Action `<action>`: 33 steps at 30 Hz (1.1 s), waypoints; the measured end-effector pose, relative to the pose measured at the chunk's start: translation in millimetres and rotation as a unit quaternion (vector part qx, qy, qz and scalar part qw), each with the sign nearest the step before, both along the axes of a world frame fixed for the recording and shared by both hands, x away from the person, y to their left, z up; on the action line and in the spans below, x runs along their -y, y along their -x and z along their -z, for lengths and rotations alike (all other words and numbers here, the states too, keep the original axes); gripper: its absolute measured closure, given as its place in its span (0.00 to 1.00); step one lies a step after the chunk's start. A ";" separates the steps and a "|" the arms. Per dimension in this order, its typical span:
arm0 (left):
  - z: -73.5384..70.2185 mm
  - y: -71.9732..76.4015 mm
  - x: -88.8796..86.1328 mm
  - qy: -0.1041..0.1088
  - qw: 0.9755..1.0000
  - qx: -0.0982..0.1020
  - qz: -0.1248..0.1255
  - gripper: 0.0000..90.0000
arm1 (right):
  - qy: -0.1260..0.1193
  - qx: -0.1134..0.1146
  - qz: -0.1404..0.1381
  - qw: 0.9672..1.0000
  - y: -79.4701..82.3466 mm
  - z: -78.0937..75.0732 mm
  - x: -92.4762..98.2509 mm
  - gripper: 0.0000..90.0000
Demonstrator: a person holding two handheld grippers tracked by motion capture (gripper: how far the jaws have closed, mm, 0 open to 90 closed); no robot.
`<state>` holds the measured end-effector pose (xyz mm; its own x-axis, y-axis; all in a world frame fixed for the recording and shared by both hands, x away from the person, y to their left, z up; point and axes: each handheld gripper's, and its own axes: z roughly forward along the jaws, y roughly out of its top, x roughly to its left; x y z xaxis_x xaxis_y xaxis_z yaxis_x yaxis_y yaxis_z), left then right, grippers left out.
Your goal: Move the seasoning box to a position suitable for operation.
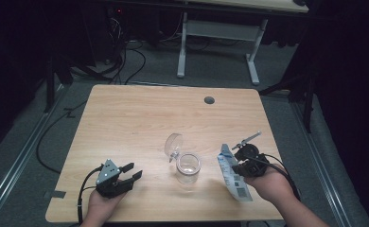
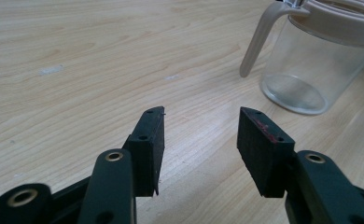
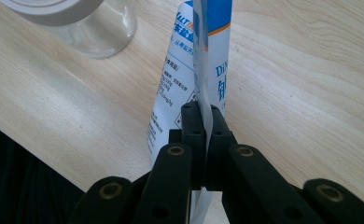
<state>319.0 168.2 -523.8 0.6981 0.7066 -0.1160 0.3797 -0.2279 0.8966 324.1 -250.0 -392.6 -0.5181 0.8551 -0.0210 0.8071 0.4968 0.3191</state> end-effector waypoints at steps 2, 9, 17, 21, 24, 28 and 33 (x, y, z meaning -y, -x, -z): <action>0.2 1.0 1.6 -0.002 1.000 0.002 0.003 0.57 | 0.006 -0.004 -0.006 1.000 -1.1 -0.6 -0.8 1.00; -0.5 4.6 6.0 -0.008 1.000 0.010 0.016 0.56 | 0.012 -0.016 -0.012 1.000 -2.2 -2.6 -3.6 1.00; 0.5 9.3 14.6 -0.012 0.999 0.020 0.045 0.51 | 0.017 -0.023 -0.019 0.999 -0.3 -2.3 -3.4 1.00; -1.2 13.7 26.6 -0.012 0.998 0.019 0.060 0.53 | 0.014 -0.021 -0.016 1.000 0.6 -3.6 -2.9 1.00; -2.5 17.9 38.1 -0.016 0.997 0.021 0.073 0.55 | 0.012 -0.014 -0.019 1.000 2.2 -5.5 -2.0 1.00; -3.2 22.3 51.1 -0.013 0.996 0.031 0.082 0.57 | 0.010 -0.012 -0.019 1.000 3.9 -7.2 0.1 1.00; -8.3 25.6 68.8 -0.020 0.994 0.040 0.096 0.60 | 0.011 -0.011 -0.017 1.000 4.7 -7.9 1.9 1.00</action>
